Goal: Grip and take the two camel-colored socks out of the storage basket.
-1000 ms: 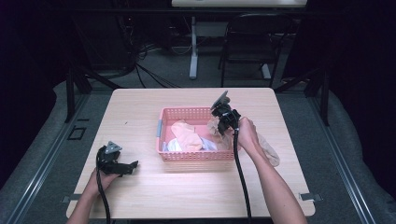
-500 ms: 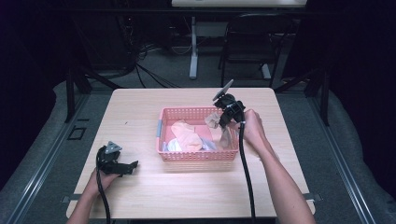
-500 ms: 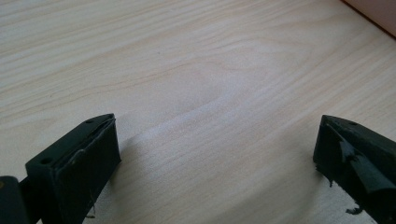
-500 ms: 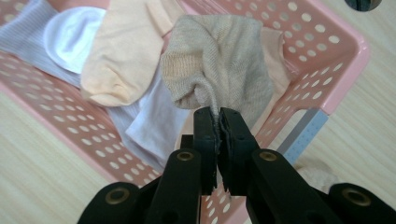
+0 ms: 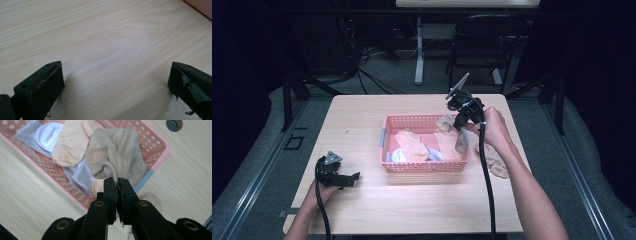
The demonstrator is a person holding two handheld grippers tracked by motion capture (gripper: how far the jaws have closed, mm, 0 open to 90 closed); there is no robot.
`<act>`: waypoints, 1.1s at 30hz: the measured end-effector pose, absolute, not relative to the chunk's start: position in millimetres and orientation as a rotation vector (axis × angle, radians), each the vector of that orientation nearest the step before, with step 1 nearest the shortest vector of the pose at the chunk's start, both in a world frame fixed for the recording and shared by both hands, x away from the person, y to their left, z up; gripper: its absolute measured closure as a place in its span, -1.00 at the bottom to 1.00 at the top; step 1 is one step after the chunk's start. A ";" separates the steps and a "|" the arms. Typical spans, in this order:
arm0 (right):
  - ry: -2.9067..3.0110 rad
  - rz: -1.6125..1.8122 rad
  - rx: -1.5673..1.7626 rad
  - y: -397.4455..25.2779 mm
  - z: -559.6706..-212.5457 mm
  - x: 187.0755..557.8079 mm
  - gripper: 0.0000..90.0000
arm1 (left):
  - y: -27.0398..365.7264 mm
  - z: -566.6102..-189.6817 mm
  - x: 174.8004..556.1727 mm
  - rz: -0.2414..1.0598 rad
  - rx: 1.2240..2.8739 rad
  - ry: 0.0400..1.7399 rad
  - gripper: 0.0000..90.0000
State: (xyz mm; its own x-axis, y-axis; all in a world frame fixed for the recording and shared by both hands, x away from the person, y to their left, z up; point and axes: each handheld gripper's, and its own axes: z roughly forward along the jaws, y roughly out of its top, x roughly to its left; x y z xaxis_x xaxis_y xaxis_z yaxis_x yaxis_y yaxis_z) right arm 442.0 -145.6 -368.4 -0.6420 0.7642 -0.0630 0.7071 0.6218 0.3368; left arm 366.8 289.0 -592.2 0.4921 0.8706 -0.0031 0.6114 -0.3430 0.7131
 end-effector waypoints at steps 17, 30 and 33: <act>2.563 0.382 1.346 -216.1 -344.0 425.8 0.90 | 289.1 -592.3 365.6 0.508 2.077 1.217 -1.00; 2.485 0.356 1.479 -274.9 -363.2 423.3 0.90 | 289.1 -592.3 365.6 0.508 2.077 1.218 -1.00; 2.475 0.340 1.512 -282.1 -374.8 425.1 0.90 | 289.1 -592.3 365.6 0.508 2.077 1.218 -1.00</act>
